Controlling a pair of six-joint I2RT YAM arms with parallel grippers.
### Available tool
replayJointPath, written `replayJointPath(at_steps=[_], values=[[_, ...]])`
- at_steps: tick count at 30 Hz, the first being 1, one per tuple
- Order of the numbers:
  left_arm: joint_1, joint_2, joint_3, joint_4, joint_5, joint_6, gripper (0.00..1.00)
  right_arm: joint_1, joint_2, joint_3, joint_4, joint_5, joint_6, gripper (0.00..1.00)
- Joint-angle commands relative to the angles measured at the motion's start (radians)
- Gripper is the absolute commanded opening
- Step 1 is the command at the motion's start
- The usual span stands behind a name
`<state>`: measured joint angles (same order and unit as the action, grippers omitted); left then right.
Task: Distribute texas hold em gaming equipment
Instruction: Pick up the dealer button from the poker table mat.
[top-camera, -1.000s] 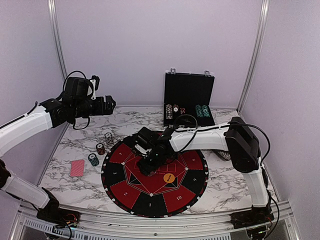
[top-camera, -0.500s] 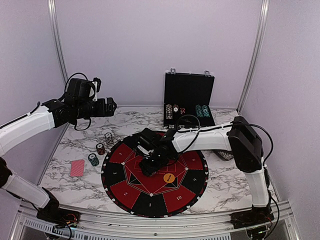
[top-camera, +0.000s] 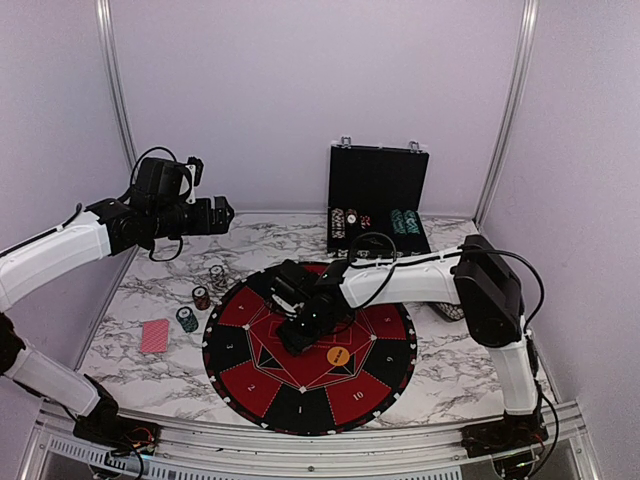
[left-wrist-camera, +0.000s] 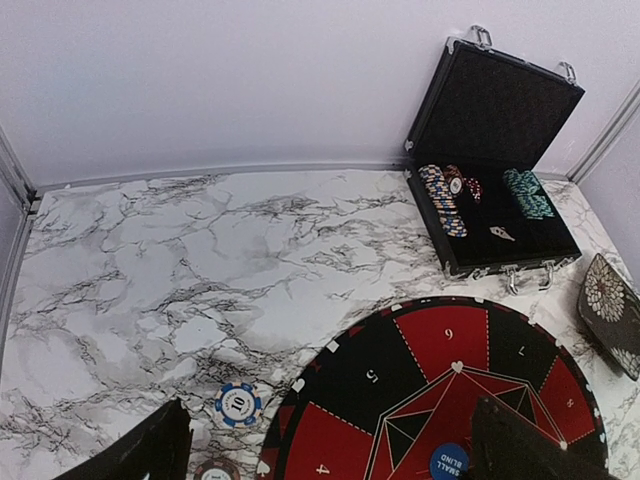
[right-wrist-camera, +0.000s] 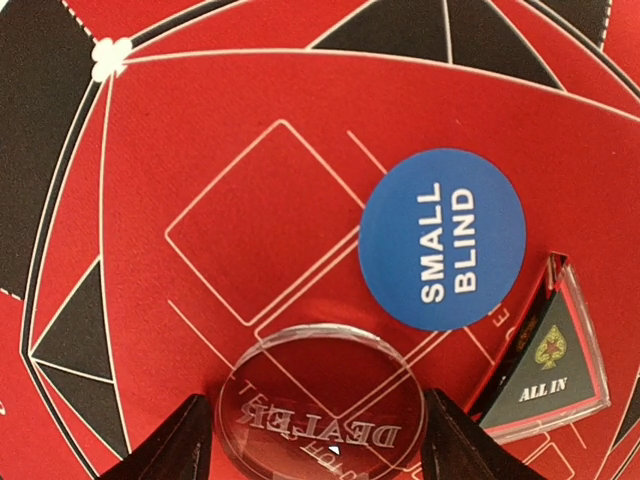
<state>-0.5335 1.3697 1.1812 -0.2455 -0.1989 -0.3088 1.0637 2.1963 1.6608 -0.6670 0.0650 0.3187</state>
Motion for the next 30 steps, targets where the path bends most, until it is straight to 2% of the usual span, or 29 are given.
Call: replayJointPath(at_steps=[1,3,9,11,22,30], values=[[0.006,0.011,-0.009,-0.012,0.011,-0.009,0.99,0.024,0.048,0.023,-0.054,-0.008,0.006,0.69],[0.006,0.011,-0.009,-0.012,0.013,-0.01,0.99,0.024,0.051,0.026,-0.055,-0.004,0.007,0.67],[0.009,0.01,-0.011,-0.011,0.01,-0.009,0.99,0.024,0.046,0.049,-0.063,-0.002,0.005,0.47],[0.01,0.01,-0.012,-0.011,0.012,-0.012,0.99,0.024,0.042,0.063,-0.066,0.003,0.002,0.45],[0.013,0.009,-0.014,-0.011,0.019,-0.013,0.99,-0.002,0.047,0.183,-0.088,0.048,-0.027,0.44],[0.016,0.016,-0.011,-0.011,0.031,-0.015,0.99,-0.08,0.08,0.262,-0.093,0.081,-0.058,0.44]])
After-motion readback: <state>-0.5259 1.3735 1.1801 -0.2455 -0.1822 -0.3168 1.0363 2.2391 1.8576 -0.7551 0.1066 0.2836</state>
